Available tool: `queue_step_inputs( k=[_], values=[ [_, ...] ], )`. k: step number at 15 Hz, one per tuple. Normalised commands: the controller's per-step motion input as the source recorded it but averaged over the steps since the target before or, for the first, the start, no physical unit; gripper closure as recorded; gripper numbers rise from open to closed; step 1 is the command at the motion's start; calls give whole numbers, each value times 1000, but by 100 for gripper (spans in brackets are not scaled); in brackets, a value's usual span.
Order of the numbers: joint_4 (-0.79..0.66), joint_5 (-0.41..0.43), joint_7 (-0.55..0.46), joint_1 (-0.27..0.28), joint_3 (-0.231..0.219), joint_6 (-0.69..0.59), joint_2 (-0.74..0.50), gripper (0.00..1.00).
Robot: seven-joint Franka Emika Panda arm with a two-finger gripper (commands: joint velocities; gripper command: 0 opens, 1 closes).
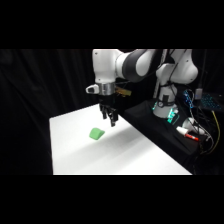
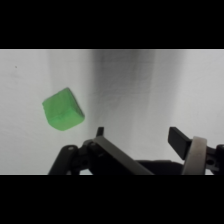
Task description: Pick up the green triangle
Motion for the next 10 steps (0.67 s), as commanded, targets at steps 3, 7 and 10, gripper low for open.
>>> queue_step_inputs(
  k=[3,7,10],
  values=[
    [29,-22,-16,-42,-2,65,31,0],
    [78,-55,-46,-103,-62,176,85,0],
    [136,2,-91,-139,-81,200,151,0]
  ],
)
